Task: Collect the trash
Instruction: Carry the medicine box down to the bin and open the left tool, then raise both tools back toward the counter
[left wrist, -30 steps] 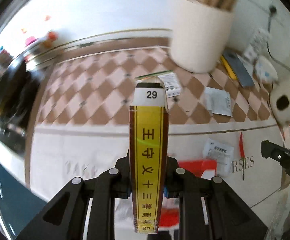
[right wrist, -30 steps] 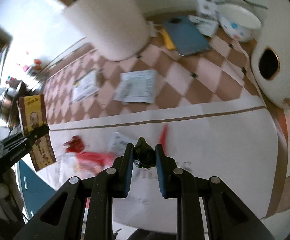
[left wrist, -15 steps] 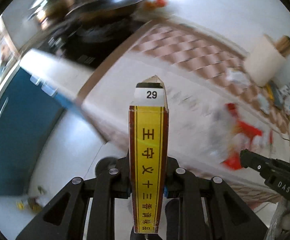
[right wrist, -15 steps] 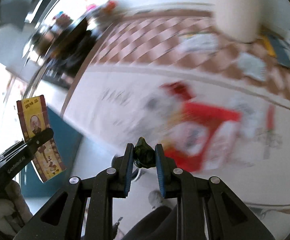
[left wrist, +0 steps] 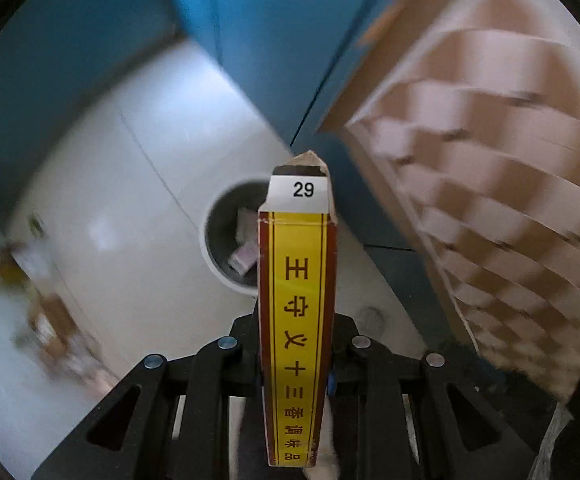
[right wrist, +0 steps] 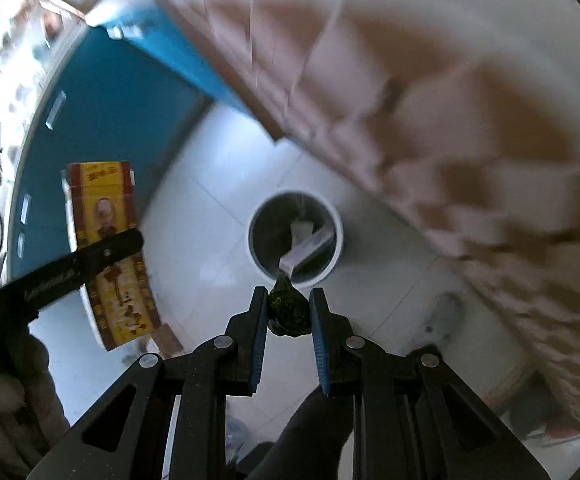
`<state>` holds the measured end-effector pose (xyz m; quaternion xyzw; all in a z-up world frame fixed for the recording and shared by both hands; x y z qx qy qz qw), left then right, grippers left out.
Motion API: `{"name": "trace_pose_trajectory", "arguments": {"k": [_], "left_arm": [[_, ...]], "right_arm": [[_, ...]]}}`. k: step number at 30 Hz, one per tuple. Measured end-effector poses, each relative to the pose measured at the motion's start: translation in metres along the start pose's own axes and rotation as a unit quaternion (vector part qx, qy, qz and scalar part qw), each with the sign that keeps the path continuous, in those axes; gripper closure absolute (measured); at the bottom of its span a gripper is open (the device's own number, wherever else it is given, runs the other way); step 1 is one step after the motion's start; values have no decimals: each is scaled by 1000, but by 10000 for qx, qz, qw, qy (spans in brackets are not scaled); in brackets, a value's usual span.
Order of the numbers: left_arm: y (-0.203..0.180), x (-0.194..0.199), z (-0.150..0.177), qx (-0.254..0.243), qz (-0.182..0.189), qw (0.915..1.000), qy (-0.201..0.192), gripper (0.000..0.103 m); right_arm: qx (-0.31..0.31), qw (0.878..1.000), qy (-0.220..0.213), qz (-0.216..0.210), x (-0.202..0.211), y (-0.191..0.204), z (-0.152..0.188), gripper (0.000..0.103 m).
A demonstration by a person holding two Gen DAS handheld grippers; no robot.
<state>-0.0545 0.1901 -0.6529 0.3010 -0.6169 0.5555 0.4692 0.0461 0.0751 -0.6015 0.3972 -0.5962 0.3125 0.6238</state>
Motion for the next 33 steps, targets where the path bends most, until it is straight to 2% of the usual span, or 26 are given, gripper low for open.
{"name": "trace_pose_trajectory", "arguments": {"k": [4,5,7,9,13,15,17,19,21,22,23,27,29,31,33], "left_arm": [[44,-75,-14,560,626,9959,326,85],[52,-92,-18,611,674,9951,381,85],[71,-124,-25,592,684,9947,488,85],[90,-152,-29,528,529,9953,611,84],[118,-187,-26,558,440,9937,867,83],[131,-195,-25,460,213,9947,889,68],[136,-195,-25,422,142,9958,798,27],[142,-190,-26,409,37,9971,644,16],[145,-184,-29,435,-107,9974,566,10],[148,-179,-28,461,-165,9975,504,6],[150,-172,-29,467,-229,9978,410,6],[153,-147,-35,311,-656,9973,52,6],[155,-136,-37,231,-812,9964,-87,6],[151,-126,-34,132,-1023,9945,-150,6],[148,-114,-30,91,-1105,9936,-208,4]], "right_arm": [[-37,9996,279,-29,-94,19,5,81],[-72,9994,345,-57,-118,21,3,81],[-116,9990,428,-63,-166,26,-1,81],[-83,9988,481,-13,-208,32,-7,81],[125,9982,565,147,-275,36,-21,81],[231,9978,564,244,-297,37,-25,81],[327,9972,604,296,-316,37,-29,80],[350,9966,671,326,-330,36,-34,80],[363,9960,744,338,-336,35,-34,74],[381,9955,786,378,-339,35,-34,64],[387,9952,800,402,-339,35,-35,54],[435,9948,759,520,-336,36,-38,33],[547,9943,686,609,-328,38,-39,12],[647,9931,637,744,-318,40,-40,4],[774,9912,532,933,-308,41,-40,2]]}}
Point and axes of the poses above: each gripper's, at about its wrist camera, not at the fingertips, and x roughly against the way its jaws point, y to its left, z to its underside, the point moved 9 cm from there along -x, roughly the way its jaws point, and after that the axes turned 12 degrees about z, right-handed, at the moved point
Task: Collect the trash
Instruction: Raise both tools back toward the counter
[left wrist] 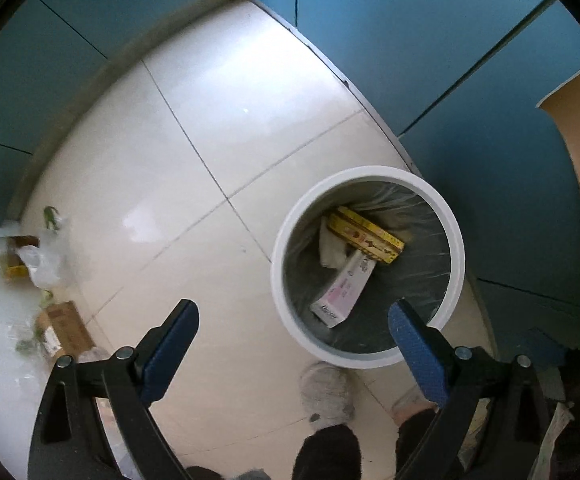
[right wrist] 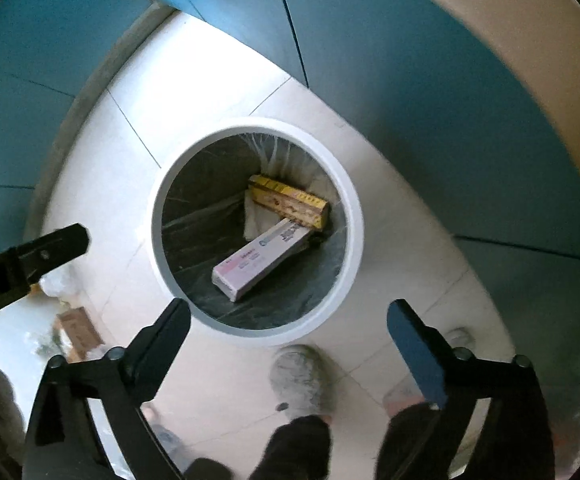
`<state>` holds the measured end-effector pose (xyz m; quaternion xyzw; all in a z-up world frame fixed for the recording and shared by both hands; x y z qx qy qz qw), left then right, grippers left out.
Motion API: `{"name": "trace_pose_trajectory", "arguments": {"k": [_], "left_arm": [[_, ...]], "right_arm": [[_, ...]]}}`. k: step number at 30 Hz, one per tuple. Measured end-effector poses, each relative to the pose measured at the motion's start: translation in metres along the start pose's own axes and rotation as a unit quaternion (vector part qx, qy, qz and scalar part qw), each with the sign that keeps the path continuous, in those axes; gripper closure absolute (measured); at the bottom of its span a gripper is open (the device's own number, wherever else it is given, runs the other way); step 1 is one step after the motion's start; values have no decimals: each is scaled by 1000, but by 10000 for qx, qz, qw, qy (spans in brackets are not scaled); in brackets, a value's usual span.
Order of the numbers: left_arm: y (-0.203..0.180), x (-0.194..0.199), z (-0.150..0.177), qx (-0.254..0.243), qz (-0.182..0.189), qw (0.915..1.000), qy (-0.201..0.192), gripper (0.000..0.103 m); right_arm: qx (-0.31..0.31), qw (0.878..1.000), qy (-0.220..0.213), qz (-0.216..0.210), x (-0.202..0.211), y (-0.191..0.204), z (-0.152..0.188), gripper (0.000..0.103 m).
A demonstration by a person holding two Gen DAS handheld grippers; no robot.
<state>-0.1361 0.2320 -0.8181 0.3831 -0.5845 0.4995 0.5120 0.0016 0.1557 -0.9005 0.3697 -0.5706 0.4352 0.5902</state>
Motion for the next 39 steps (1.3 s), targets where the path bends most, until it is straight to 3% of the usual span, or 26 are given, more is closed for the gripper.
{"name": "trace_pose_trajectory", "arguments": {"k": [8,16,30,39], "left_arm": [[-6,46,26,6,-98,9999,-94,1],[-23,115,54,127,-7,9997,-206,1],[-79,255,91,-175,112,9980,-592,1],[-103,335,105,-339,166,9953,-894,1]], "right_arm": [[93,9992,-166,339,48,-8,9,1],[183,9991,-257,291,116,-16,28,0],[44,9967,-802,97,315,-53,61,1],[-14,9942,-1073,-25,422,-78,84,1]]}}
Point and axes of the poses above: each gripper's, at about its wrist camera, not at the fingertips, and x roughly against the way its jaws point, y to its left, z to its underside, the point moved 9 cm from there along -x, roughly the way its jaws point, and after that the axes turned 12 degrees about z, right-handed, at the moved point
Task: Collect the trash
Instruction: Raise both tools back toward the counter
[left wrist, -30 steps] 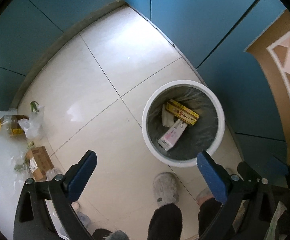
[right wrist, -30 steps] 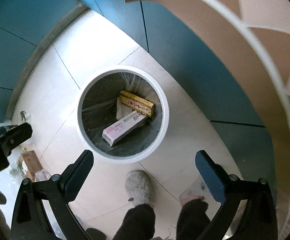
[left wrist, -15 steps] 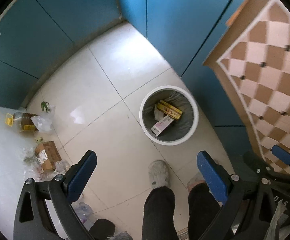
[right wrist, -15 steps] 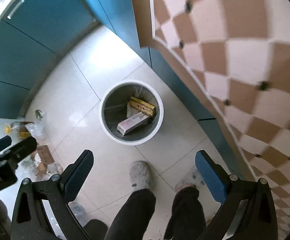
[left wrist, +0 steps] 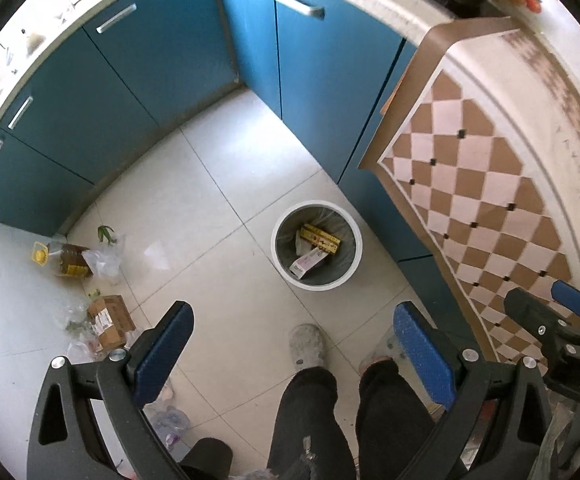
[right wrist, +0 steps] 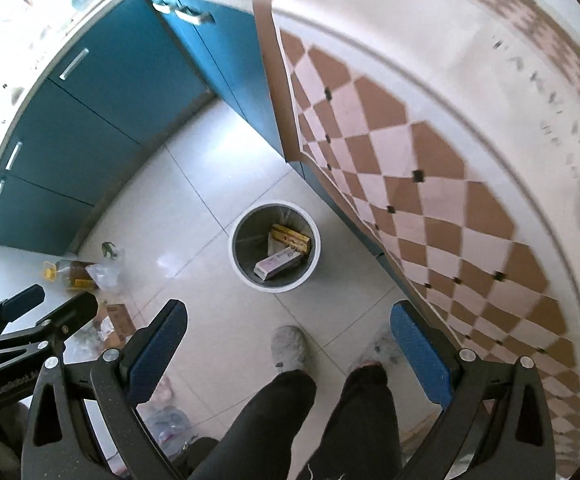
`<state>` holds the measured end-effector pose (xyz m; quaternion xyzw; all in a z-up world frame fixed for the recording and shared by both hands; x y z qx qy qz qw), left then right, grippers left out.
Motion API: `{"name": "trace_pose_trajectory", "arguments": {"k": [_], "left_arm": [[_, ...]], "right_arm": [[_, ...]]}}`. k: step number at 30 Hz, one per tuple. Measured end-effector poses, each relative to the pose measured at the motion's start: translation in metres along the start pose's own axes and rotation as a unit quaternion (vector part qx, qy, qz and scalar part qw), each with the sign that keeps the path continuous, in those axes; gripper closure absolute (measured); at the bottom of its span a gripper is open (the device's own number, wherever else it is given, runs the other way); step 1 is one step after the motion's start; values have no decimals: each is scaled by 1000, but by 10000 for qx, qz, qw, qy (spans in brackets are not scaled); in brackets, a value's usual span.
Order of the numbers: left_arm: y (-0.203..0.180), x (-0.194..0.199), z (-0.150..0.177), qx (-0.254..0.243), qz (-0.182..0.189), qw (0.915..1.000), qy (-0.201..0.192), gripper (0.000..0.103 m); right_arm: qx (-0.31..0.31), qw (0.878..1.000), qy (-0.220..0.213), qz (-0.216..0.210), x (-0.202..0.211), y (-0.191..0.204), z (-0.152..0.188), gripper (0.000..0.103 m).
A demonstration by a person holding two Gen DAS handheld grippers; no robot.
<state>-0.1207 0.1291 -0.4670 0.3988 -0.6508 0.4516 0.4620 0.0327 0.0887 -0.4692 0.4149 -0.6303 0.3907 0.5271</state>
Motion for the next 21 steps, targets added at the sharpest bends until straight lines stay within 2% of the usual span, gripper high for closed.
{"name": "trace_pose_trajectory", "arguments": {"k": [6,11,13,14,18,21], "left_arm": [[-12,43,-1,-79,-88,9996,-265,1],[-29,77,-14,-320,-452,9968,-580,1],[-48,92,-27,-440,-539,9944,-793,1],[-53,97,-32,-498,-566,9933,-877,1],[-113,113,-59,-1004,-600,9842,-1332,1],[-178,105,-69,-1490,-410,9795,-1294,0]], "right_arm": [[-26,9998,-105,-170,48,-8,5,0],[-262,9981,-130,-534,77,-11,6,0],[-438,9964,-199,-697,92,-21,3,0],[-570,9951,-259,-766,100,-30,0,0],[-1120,9890,-484,-836,123,-83,-11,0],[-1734,9811,-545,-663,133,-151,-5,0]]}}
Point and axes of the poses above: each gripper's, at about its wrist camera, not at the fingertips, and x roughly against the way its jaws point, y to its left, z to its underside, the point moved 9 cm from there along -x, roughly the way its jaws point, and after that the axes turned 12 degrees about z, right-handed, at the moved point
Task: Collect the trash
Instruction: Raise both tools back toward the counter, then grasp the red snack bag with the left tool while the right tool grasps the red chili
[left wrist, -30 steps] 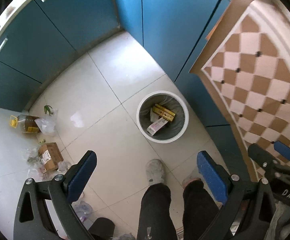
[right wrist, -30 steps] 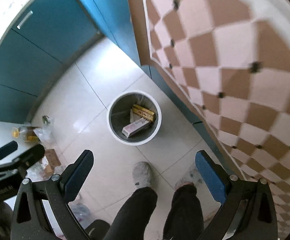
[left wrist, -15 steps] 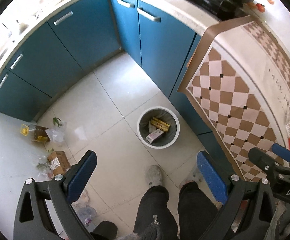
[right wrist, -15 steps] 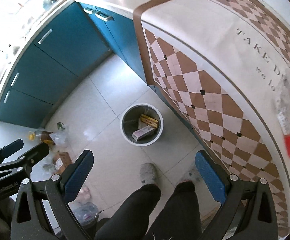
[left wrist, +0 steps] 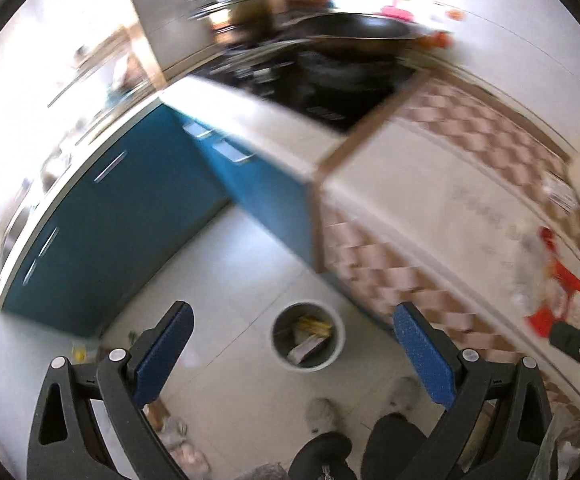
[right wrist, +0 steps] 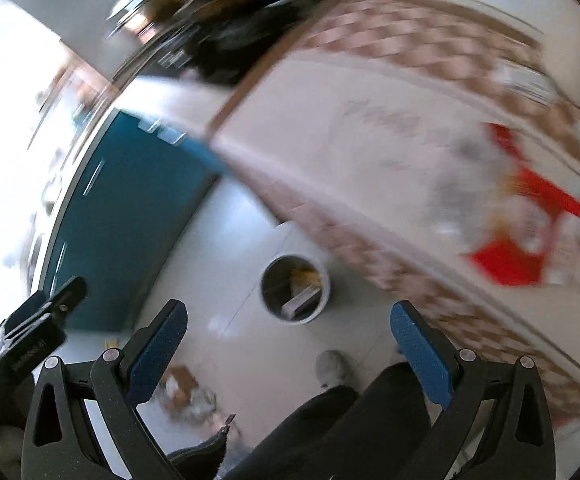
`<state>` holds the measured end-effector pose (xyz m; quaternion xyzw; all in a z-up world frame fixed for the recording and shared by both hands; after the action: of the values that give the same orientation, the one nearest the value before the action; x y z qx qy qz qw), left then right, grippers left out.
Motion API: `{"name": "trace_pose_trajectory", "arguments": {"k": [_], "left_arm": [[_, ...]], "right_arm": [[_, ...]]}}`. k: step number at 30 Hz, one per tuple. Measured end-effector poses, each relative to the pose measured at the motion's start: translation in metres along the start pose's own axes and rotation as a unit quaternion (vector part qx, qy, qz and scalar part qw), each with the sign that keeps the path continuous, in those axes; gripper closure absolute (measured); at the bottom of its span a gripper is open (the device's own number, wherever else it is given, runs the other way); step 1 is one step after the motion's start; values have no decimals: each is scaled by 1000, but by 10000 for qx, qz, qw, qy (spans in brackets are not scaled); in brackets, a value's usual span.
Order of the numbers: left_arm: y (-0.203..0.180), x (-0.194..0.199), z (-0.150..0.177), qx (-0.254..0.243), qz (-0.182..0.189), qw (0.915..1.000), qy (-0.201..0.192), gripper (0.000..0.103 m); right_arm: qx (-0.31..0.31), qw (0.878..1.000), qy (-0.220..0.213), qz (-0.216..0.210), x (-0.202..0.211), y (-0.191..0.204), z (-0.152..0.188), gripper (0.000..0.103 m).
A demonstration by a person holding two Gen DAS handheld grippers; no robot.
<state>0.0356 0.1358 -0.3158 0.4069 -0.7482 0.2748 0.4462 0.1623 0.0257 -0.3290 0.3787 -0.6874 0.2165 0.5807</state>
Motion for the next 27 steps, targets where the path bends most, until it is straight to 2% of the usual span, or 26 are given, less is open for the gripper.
{"name": "trace_pose_trajectory", "arguments": {"k": [3,6,7,11,12,15,17,21,22,23,25,26,27], "left_arm": [[-72,-14,-21,-519,304,9981,98,0],[-145,-34,-35,-828,720,9932,385,0],[-175,-45,-40,-918,944,9898,545,0],[-256,-80,-55,-1179,1298,9794,1000,1],[-274,-89,-57,-1213,1416,9757,1147,1],[-320,-125,-63,-1278,1629,9653,1591,2],[-338,-147,-65,-1285,1622,9614,1813,15],[-361,-187,-60,-1413,1439,9539,2221,27],[-363,-196,-57,-1465,1365,9521,2312,38],[-365,-203,-55,-1506,1307,9507,2374,56],[-365,-214,-47,-1536,1211,9477,2521,76],[-365,-216,-46,-1534,1194,9475,2539,82],[-365,-217,-44,-1534,1179,9488,2496,83]], "right_arm": [[-781,9966,-45,266,12,-84,-10,0],[-1628,9848,-92,597,20,-178,-12,0],[-1876,9796,-103,718,19,-208,-10,0],[-2844,9529,72,1056,10,-322,0,1],[-2951,9492,78,1087,8,-341,2,3],[-3209,9403,77,1129,-4,-386,3,18],[-3305,9375,74,1083,-12,-404,1,31],[-3417,9343,50,1012,-27,-430,-6,37],[-3404,9349,57,1004,-32,-434,-9,38],[-3379,9363,82,955,-37,-437,-11,39],[-3334,9386,114,879,-46,-439,-15,40],[-3274,9408,140,864,-52,-439,-19,41],[-3229,9423,161,863,-57,-437,-21,41]]}}
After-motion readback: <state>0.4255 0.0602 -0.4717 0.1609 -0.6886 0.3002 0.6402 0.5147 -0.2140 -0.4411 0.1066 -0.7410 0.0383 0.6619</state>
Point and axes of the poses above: each gripper's, at about its wrist camera, not at the fingertips, and x roughly against the way its jaws point, y to its left, z to its underside, the point moved 9 cm from there along -x, roughly the way its jaws point, and after that the axes turned 12 degrees about z, right-handed, at the moved point
